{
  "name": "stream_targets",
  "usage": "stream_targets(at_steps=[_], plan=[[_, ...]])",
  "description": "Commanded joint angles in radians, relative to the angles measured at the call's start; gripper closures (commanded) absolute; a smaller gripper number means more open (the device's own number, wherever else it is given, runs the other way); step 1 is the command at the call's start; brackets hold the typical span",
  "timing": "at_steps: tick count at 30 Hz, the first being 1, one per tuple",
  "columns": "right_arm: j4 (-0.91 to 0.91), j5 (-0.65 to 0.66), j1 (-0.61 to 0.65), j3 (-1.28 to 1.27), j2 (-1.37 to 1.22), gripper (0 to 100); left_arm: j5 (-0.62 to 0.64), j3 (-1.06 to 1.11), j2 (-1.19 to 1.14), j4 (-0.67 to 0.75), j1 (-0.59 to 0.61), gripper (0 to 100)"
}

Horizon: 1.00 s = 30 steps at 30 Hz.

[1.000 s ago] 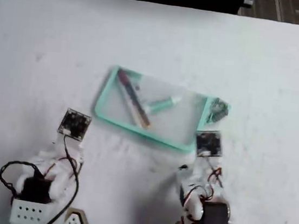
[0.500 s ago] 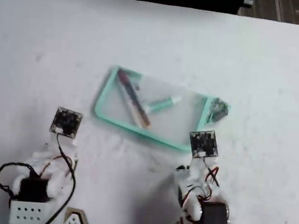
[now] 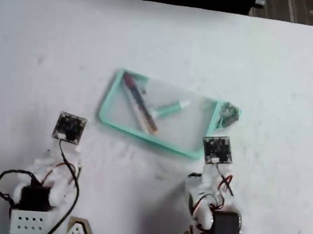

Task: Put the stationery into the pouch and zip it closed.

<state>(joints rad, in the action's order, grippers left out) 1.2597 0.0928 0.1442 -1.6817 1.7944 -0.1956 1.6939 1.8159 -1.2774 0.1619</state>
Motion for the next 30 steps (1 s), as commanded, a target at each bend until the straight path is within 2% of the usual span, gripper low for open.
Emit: stream_targets(at_steps=[1, 7, 30], plan=[[0.005, 0.014, -0.03, -0.009, -0.002, 98.2, -0.005, -0.002, 0.008, -0.006, 0.01, 98], [0.005, 0.014, 0.001, -0.009, -0.002, 98.2, -0.005, -0.002, 0.008, -0.006, 0.005, 98], [0.007, 0.012, -0.007, -0.009, 0.004, 98.1, -0.005, -0.002, 0.008, -0.006, 0.01, 98]])
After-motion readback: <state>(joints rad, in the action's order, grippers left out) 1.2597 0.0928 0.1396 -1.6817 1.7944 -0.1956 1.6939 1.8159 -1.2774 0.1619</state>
